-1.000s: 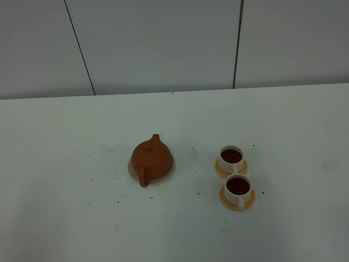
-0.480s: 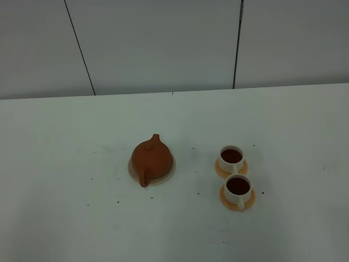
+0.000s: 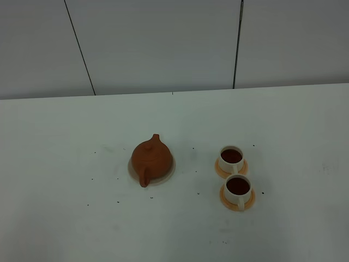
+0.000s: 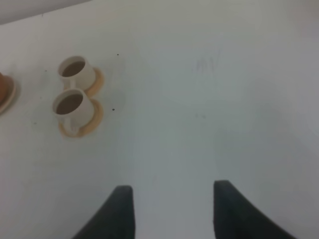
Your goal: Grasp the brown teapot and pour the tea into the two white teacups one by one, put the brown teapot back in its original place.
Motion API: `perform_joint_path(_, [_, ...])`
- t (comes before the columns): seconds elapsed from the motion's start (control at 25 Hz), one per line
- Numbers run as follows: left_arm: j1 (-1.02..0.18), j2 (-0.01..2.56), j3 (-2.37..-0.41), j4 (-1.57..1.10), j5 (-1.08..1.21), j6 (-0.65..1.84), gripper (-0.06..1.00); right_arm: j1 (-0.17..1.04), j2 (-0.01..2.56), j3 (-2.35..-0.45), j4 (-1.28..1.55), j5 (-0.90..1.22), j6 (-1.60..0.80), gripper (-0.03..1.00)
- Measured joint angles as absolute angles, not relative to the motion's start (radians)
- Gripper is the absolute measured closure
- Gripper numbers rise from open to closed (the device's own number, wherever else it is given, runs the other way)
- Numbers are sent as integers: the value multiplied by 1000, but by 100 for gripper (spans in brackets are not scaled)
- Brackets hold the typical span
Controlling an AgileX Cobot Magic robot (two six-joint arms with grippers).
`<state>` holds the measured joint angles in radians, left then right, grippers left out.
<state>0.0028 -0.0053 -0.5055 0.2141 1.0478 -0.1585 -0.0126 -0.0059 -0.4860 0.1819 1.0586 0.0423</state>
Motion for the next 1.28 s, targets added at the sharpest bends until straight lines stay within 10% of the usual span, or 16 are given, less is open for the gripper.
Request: perform_joint_path(1.28, [3,-7,-506,218,1048,-158,41,-13,-6,-486,182,1059,42,61])
